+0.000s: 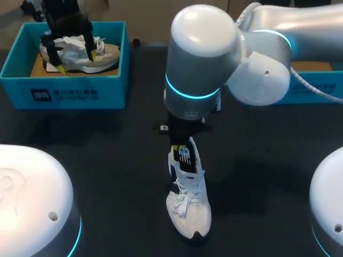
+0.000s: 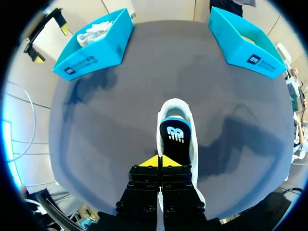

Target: Take the shoe out of the shoebox, open the shoe tongue, remove and reinsert the insole, then place the shoe into the shoebox

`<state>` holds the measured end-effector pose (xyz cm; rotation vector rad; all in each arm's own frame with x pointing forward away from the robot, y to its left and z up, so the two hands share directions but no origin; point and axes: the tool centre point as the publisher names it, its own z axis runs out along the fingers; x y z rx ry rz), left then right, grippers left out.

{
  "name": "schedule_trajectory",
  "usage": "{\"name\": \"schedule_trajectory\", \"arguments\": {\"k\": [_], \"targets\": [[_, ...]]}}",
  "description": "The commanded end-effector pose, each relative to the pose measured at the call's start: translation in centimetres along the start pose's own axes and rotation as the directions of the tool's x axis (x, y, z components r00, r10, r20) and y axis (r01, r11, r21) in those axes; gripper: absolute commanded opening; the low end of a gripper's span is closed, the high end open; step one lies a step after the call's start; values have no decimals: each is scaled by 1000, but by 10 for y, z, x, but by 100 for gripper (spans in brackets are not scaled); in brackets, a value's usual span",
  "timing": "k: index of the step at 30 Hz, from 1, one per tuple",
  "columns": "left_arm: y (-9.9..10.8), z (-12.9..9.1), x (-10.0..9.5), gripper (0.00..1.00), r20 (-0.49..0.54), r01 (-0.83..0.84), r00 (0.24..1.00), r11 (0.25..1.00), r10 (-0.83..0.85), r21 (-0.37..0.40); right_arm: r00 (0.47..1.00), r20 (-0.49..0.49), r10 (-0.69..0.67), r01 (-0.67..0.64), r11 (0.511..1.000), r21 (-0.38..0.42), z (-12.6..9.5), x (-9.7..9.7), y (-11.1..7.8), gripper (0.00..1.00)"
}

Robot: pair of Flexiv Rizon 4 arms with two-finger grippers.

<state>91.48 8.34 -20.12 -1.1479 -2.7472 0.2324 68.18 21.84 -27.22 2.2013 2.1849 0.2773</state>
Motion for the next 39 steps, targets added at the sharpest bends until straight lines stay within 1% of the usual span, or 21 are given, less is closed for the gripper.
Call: {"name": "schedule_trajectory", "arguments": {"k": [1, 2, 4, 7, 10, 12, 23, 27, 32, 39], "targets": [[0, 0, 0, 100, -3, 0, 1000, 1000, 0, -2, 1000, 7, -8, 8, 1000, -4, 7, -2, -1, 0], [0, 0, 0, 100, -3, 0, 1000, 1000, 0, -2, 1000, 19, -16, 16, 1000, -20, 13, -5, -1, 0], [0, 0, 0, 100, -3, 0, 1000, 1000, 0, -2, 1000, 14, -24, 24, 999, -28, 20, -10, -2, 0], [0, 0, 0, 100, -3, 0, 1000, 1000, 0, -2, 998, 46, -37, 39, 998, -44, 28, -15, -2, 0], [0, 0, 0, 100, -3, 0, 1000, 1000, 0, -2, 998, 23, -59, 60, 996, -70, 35, -22, 0, 0], [0, 0, 0, 100, -3, 0, 1000, 1000, 0, -2, 998, 23, -54, 56, 995, -86, 41, -24, 1, 0], [0, 0, 0, 100, -3, 0, 1000, 1000, 0, -2, 998, 23, -54, 56, 995, -86, 41, -24, 1, 0], [0, 0, 0, 100, -3, 0, 1000, 1000, 0, -2, 997, 25, -68, 70, 990, -119, 57, -21, 6, 0], [0, 0, 0, 100, -3, 0, 1000, 1000, 0, -2, 995, 64, -82, 92, 983, -161, 73, -18, 9, 0], [0, 0, 0, 100, -3, 0, 1000, 1000, 0, -2, 992, 64, -107, 117, 976, -186, 91, -23, 18, 0]]}}
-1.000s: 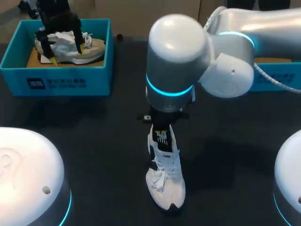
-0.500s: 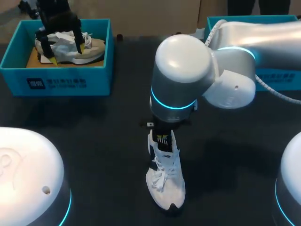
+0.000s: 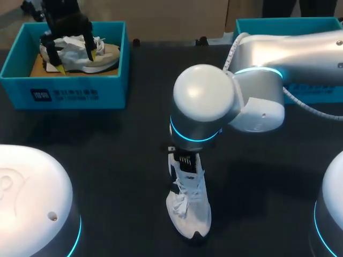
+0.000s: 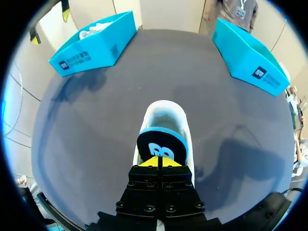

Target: Take the shoe out of the shoebox, open the shoe tongue, remove and reinsert the insole, then place the shoe into the shoebox

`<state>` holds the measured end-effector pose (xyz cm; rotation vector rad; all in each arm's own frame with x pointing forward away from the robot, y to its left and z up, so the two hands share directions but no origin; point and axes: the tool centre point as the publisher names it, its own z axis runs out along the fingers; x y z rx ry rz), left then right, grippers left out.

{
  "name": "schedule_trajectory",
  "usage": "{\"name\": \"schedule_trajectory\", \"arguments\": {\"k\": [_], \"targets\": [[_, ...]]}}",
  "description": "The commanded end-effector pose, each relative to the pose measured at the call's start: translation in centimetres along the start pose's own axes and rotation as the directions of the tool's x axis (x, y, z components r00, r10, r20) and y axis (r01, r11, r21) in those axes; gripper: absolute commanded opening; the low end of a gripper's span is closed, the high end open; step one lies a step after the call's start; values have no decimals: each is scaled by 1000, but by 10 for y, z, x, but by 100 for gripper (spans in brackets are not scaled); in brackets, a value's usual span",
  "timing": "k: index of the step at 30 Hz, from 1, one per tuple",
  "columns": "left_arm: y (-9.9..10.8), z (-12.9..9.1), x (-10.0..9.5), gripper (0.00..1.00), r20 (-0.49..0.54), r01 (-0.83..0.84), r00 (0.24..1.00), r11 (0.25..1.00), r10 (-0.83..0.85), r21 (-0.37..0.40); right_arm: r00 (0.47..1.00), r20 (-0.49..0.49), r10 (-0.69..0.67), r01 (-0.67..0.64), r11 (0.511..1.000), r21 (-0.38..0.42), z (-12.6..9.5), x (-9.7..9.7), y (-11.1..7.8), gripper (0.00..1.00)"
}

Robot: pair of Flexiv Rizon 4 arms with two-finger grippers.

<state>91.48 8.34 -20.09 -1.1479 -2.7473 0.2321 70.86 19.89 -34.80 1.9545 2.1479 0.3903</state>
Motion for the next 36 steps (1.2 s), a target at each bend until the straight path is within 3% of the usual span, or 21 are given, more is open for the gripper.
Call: {"name": "schedule_trajectory", "arguments": {"k": [1, 18, 27, 36], "targets": [[0, 0, -1, 100, -3, 0, 1000, 1000, 0, -2, 1000, -8, 0, 0, 1000, -5, 16, 5, 1, 0], [0, 0, -1, 100, -3, 0, 1000, 1000, 0, -2, 999, -39, 17, -16, 999, 36, 49, -6, 1, 0], [0, 0, -1, 100, -3, 0, 1000, 1000, 0, -2, 1000, 21, -15, 17, 998, -60, 11, 5, 4, 0], [0, 0, -1, 100, -3, 0, 1000, 1000, 0, -2, 998, 45, -46, 51, 991, -124, 2, 3, 22, 0]]}}
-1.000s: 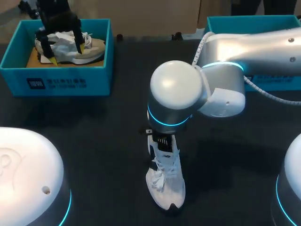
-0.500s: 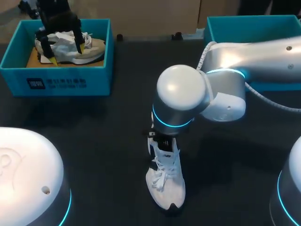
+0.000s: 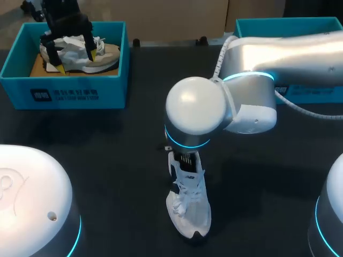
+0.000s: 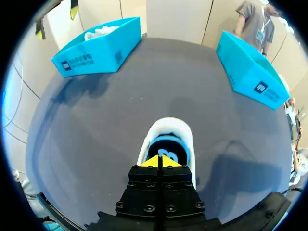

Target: Take the shoe out of the shoebox, open the shoe tongue, remove and reinsert the insole, then place the shoe into the shoebox

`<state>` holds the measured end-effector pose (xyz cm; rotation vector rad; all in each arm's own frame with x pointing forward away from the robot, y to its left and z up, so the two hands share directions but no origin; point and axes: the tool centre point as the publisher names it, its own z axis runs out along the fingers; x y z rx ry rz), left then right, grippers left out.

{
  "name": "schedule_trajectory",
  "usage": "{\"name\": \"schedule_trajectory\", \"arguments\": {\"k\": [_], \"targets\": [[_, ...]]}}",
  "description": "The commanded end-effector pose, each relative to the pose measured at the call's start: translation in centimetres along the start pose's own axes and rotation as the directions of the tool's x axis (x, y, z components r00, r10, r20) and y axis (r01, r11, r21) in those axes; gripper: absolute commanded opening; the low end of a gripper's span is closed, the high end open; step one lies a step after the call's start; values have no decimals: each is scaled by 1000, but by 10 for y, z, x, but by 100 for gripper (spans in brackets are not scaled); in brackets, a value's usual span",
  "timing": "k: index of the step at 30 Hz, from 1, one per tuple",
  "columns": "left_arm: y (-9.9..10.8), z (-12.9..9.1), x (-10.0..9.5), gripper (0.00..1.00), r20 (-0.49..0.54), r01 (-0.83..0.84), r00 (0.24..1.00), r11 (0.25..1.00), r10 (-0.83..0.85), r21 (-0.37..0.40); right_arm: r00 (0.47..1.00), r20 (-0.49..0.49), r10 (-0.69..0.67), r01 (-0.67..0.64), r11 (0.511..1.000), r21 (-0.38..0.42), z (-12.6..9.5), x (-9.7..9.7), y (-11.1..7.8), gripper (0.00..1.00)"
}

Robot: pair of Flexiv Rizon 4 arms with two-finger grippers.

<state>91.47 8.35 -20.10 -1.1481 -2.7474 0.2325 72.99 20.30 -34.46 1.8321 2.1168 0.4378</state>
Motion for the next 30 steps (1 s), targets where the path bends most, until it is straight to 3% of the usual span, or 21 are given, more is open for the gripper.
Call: {"name": "schedule_trajectory", "arguments": {"k": [1, 11, 23, 30], "targets": [[0, 0, -1, 100, -3, 0, 1000, 1000, 0, -2, 1000, 8, 7, -6, 999, -36, -2, 0, 3, 0], [0, 0, -1, 100, -3, 0, 1000, 1000, 0, -2, 1000, -13, 3, -3, 999, -35, 18, -6, 18, 0], [0, 0, -1, 100, -3, 0, 1000, 1000, 0, -2, 999, -45, 21, -21, 1000, 6, 43, -10, 16, 0], [0, 0, -1, 100, -3, 0, 1000, 1000, 0, -2, 996, -75, 43, -38, 997, 68, 68, -11, 11, 0]]}}
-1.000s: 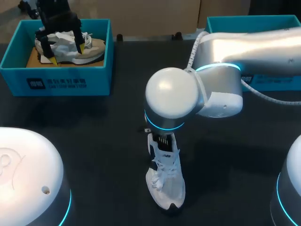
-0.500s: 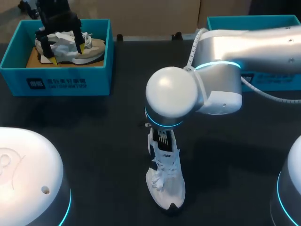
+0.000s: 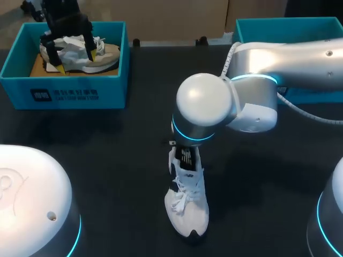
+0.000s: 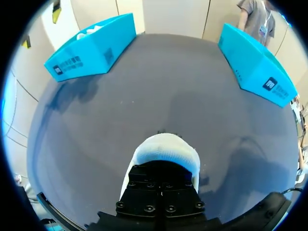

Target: Take the shoe out of the shoebox, open the shoe tongue, remove and reinsert the insole, then place the shoe into the shoebox

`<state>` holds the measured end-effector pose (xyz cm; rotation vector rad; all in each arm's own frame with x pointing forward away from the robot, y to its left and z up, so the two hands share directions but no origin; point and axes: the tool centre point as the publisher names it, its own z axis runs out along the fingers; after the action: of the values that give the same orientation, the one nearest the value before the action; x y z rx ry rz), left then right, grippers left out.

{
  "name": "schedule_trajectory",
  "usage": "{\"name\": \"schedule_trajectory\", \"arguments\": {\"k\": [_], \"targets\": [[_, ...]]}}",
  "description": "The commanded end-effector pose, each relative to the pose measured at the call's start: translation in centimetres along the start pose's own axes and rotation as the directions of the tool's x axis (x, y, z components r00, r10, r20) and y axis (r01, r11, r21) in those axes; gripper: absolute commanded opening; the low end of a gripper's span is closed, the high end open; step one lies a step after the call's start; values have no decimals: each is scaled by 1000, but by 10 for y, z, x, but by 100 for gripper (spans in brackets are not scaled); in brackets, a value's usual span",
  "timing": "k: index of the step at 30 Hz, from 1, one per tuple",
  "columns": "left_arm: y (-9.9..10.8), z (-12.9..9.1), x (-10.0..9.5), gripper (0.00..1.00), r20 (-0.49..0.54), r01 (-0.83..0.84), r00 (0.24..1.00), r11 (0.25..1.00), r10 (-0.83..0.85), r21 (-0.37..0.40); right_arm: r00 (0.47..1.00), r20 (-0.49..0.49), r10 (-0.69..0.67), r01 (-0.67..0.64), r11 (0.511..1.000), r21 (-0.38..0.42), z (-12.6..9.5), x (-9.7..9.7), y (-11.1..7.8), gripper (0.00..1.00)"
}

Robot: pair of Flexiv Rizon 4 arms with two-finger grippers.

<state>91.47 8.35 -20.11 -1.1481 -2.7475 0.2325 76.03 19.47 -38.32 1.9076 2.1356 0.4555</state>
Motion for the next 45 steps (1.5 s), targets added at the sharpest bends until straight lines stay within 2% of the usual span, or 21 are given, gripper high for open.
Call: {"name": "schedule_trajectory", "arguments": {"k": [1, 7, 15, 20, 37, 40, 43, 45], "targets": [[0, 0, -1, 100, -4, 0, 1000, 1000, 0, -2, 1000, -31, 2, -1, 999, 38, 24, -1, 0, 0], [0, 0, -1, 100, -4, 0, 1000, 1000, 0, -2, 999, -38, 4, -1, 997, 81, 34, 3, -8, 0], [0, 0, -1, 100, -4, 0, 1000, 1000, 0, -2, 995, 91, -42, 39, 999, 28, -9, 21, -12, 0], [0, 0, -1, 100, -4, 0, 1000, 1000, 0, -2, 980, 186, -74, 64, 996, 58, -14, 23, -7, 0], [0, 0, -1, 100, -4, 0, 1000, 1000, 0, -2, 934, 343, -104, 62, 989, 131, 2, 6, -2, 0], [0, 0, -1, 100, -4, 0, 1000, 1000, 0, -2, 924, 368, -107, 49, 985, 165, 16, 5, -3, 0], [0, 0, -1, 100, -4, 0, 1000, 1000, 0, -2, 935, 337, -106, 36, 978, 207, 35, 5, -8, 0], [0, 0, -1, 100, -4, 0, 1000, 1000, 0, -2, 938, 329, -112, 38, 974, 223, 37, 8, -11, 0]]}}
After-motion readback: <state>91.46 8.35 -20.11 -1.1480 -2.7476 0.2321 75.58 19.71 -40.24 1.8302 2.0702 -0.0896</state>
